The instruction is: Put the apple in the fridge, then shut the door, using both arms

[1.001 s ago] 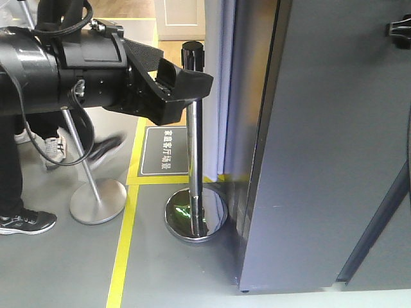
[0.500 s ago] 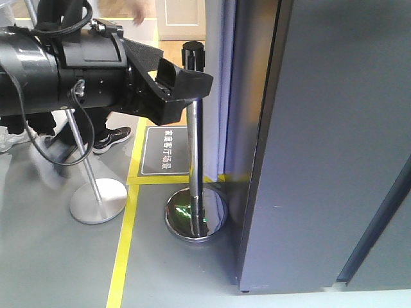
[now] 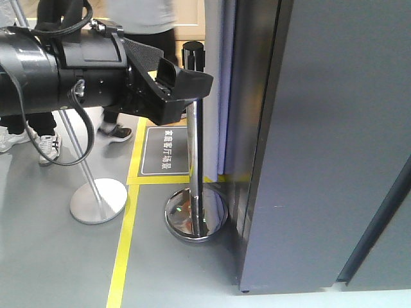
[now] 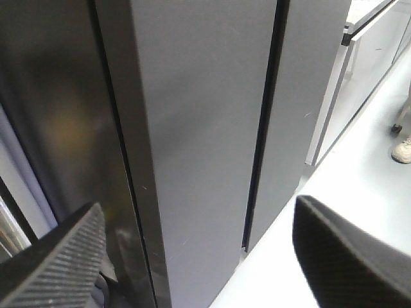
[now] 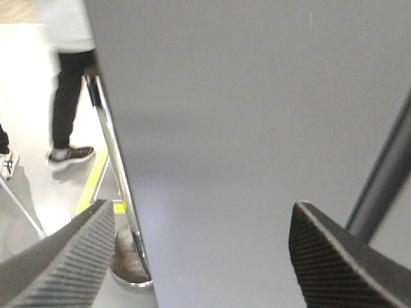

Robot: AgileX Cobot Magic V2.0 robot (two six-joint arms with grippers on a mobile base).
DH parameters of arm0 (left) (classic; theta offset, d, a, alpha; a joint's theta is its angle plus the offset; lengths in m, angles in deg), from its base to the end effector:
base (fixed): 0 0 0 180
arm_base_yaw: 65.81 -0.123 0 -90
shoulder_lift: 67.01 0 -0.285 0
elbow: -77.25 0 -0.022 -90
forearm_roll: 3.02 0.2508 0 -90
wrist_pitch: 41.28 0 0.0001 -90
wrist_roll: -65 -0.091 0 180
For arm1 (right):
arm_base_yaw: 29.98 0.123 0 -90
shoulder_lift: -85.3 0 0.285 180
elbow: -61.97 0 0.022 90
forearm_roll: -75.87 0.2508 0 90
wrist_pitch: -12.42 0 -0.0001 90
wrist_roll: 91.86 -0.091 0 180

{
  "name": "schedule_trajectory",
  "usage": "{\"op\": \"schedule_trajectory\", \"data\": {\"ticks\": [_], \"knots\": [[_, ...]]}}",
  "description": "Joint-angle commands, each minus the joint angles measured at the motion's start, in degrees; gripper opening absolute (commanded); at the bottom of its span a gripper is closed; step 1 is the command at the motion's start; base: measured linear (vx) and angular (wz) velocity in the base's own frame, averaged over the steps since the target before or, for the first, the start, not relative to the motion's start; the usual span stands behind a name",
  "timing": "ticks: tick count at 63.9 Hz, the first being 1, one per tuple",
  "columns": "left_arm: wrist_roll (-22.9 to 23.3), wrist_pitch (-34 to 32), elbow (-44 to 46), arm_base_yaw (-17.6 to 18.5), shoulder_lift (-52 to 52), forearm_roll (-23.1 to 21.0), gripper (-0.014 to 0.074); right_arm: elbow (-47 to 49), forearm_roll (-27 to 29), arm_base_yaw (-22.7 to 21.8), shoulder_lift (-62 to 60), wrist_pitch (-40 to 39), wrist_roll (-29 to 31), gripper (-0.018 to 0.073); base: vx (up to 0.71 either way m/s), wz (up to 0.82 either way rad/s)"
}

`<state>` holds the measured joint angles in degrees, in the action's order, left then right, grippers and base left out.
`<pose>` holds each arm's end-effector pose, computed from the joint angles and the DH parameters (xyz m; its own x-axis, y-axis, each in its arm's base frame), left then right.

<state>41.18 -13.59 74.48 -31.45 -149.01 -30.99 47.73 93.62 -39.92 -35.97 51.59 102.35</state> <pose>0.2296 -0.1810 0.4201 -0.2945 0.1732 -0.9398 0.7135 0.6941 -0.0956 0.1694 -0.0119 0.4293 -0.3494 0.0565 -0.9353 -0.0096 0.9979 0.0639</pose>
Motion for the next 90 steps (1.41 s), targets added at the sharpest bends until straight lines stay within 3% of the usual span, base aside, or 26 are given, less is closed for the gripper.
{"op": "schedule_trajectory", "data": {"ticks": [1,23,33,37,40,44,47,53,62,69,79,90], "knots": [[0.1,-3.4,1.5,0.0,1.5,-1.5,0.057,-0.4,0.3,0.0,-2.3,-5.1,0.8,0.055,0.0,0.0],[0.2,-3.5,1.5,0.0,1.5,-1.5,0.057,-0.4,1.1,0.0,-3.2,-5.2,0.7,0.055,0.0,0.0],[0.6,-7.1,1.5,0.0,1.5,-1.5,0.0549,-0.4,2.9,0.0,-3.2,-5.3,0.7,0.0541,0.0,0.0],[1.4,-7.3,1.5,0.0,1.5,-1.5,0.0464,-0.4,2.6,0.0,-3.2,-5.1,0.8,0.048,0.0,0.0],[1.8,-6.9,1.5,0.0,1.5,-1.0,0.0358,-0.4,1.8,0.0,-3.2,-5.0,1.1,0.0375,0.0,0.0],[2.2,-6.7,1.5,0.0,1.5,-0.1,0.0122,-0.4,1.2,0.0,-3.2,-4.9,1.2,0.02,0.0,0.0],[2.1,-6.7,1.5,0.0,1.5,0.4,-0.0008,-0.4,1.2,0.0,-3.2,-4.9,1.2,0.0009,0.0,0.0],[2.3,-6.6,1.5,-0.5,2.0,1.5,-0.0008,-0.4,1.0,0.0,-3.2,-5.2,1.0,-0.0012,0.0,0.0],[2.3,-7.3,-2.4,-4.1,7.1,5.1,-0.0007,-2.0,0.5,0.0,-5.7,-5.2,3.8,-0.0008,0.0,0.0],[5.3,-12.1,-10.9,-8.6,13.5,6.3,-0.0006,-6.7,1.3,0.1,-10.4,-7.1,7.4,-0.0007,0.0,0.0],[4.5,-17.0,-24.5,-14.3,23.7,6.9,-0.0005,-15.7,1.4,3.7,-15.4,-9.7,7.6,-0.0007,0.0,0.0],[4.7,-19.7,-39.4,-17.2,33.5,9.4,-0.0005,-27.8,1.4,7.4,-21.8,-13.4,8.6,-0.0007,0.0,0.0]]}}
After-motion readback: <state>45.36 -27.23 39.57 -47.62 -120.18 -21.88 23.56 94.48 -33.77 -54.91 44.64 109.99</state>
